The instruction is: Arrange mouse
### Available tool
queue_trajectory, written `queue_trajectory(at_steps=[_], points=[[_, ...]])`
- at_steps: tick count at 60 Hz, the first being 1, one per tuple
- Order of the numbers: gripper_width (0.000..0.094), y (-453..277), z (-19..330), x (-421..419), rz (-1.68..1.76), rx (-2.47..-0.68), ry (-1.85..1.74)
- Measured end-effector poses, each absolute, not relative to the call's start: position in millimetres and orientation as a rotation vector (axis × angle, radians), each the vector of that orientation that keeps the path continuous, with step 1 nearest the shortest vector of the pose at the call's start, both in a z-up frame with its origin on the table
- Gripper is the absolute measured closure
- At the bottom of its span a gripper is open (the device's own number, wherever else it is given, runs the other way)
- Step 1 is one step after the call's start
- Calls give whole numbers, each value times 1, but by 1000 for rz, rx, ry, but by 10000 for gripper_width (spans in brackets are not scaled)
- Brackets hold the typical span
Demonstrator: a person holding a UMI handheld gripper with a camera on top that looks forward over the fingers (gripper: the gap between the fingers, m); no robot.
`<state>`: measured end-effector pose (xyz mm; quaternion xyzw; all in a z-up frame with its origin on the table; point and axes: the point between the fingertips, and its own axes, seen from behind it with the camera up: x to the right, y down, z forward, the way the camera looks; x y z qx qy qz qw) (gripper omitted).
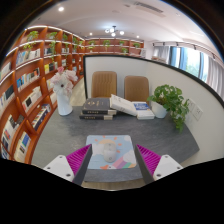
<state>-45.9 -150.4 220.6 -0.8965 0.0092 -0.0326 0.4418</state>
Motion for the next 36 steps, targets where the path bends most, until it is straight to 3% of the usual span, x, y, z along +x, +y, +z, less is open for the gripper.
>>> queue_trajectory(at_steps=[8,36], points=[[69,-172,231,-54,-68,-2200,48],[70,-214,222,-68,-109,-2230,25]])
